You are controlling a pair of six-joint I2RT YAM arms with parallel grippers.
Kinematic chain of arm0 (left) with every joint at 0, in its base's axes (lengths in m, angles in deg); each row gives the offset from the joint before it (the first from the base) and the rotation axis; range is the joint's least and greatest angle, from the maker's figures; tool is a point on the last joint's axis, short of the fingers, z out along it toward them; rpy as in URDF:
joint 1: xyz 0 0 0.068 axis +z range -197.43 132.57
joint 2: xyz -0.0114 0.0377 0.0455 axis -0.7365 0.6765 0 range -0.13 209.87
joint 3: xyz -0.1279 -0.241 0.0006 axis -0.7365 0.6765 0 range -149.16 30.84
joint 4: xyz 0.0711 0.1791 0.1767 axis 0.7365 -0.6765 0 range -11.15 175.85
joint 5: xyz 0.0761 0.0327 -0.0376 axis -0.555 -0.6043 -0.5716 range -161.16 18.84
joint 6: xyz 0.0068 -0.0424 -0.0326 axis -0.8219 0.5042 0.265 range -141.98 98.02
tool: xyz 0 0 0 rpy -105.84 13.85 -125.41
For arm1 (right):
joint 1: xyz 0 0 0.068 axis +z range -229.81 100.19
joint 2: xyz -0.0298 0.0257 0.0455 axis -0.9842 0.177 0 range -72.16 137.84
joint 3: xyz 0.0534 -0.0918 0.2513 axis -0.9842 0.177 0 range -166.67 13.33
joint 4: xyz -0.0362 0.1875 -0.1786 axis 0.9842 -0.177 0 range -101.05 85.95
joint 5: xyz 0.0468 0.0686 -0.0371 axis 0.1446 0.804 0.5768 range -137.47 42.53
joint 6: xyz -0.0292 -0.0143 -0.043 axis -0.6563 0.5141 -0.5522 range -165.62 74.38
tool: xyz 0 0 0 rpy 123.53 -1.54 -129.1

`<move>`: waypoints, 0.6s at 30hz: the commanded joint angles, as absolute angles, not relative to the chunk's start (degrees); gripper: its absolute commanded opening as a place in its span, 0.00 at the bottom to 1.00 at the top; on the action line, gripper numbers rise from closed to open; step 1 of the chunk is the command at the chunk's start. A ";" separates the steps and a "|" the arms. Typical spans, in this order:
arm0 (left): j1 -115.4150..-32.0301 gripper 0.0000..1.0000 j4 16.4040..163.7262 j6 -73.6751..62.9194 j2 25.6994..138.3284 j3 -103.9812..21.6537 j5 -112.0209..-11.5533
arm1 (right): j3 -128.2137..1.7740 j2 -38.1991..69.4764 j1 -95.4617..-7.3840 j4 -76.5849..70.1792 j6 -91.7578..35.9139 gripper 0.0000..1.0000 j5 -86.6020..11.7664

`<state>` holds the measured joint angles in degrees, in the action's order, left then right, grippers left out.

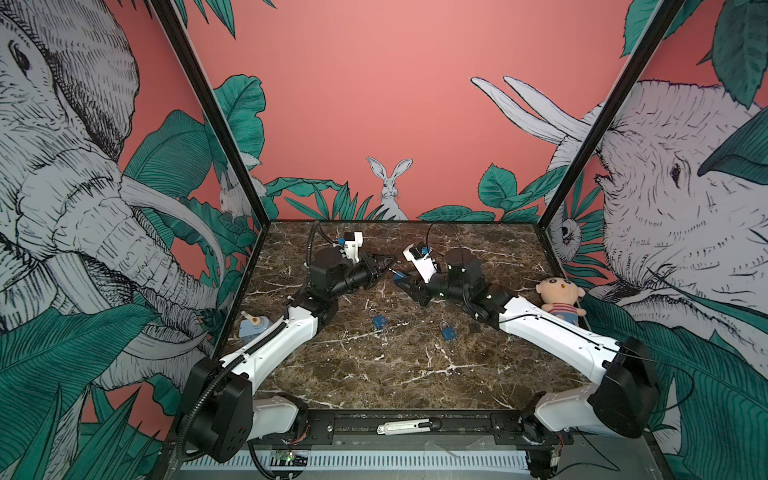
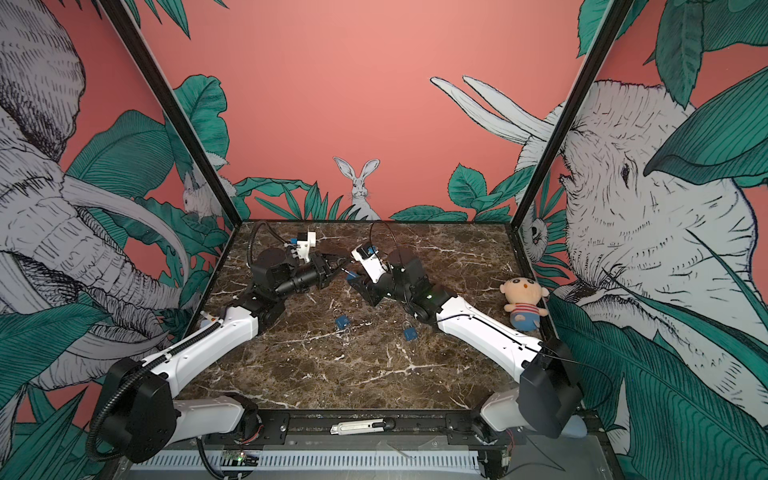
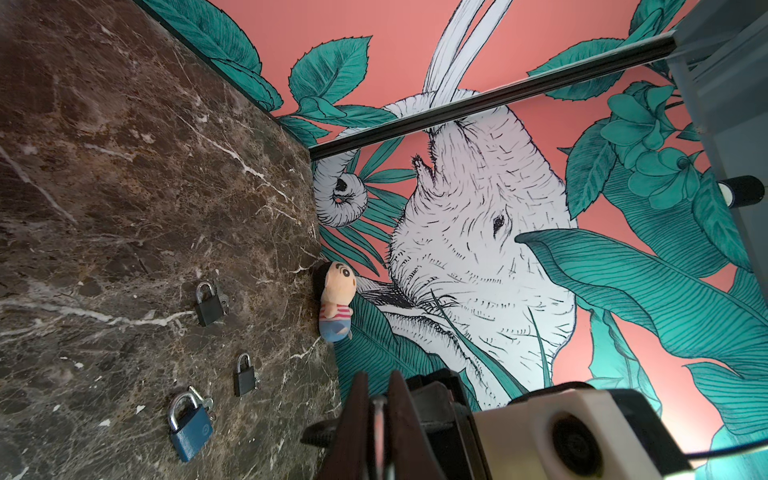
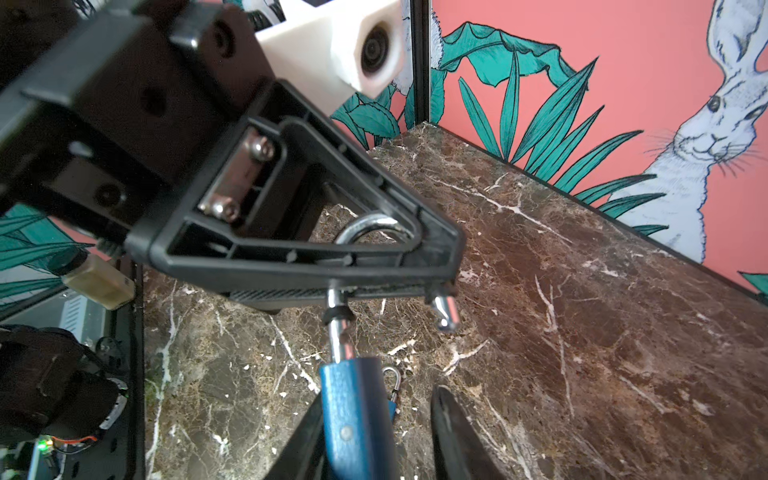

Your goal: Lock with the key

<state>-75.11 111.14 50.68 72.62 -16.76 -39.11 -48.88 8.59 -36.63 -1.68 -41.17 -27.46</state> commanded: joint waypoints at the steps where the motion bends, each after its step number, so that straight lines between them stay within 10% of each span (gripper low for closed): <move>1: -75.46 0.00 115.71 51.92 71.76 -18.45 -38.63 | -50.74 9.19 -36.59 0.78 -41.65 0.28 -27.17; 6: -75.47 0.00 115.76 51.89 71.68 -18.35 -38.70 | -50.65 8.81 -36.64 0.62 -41.51 0.01 -27.17; 13: -75.46 0.00 112.80 49.88 70.51 -18.02 -40.66 | -50.17 6.80 -36.70 -1.74 -41.59 0.00 -28.24; 18: -73.93 0.42 99.84 40.54 66.86 -21.02 -43.14 | -50.12 4.34 -36.89 -7.19 -42.73 0.00 -28.86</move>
<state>-74.90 106.23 47.14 71.20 -17.57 -40.88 -49.21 7.54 -36.45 -5.97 -42.22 -27.31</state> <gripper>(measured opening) 0.399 0.152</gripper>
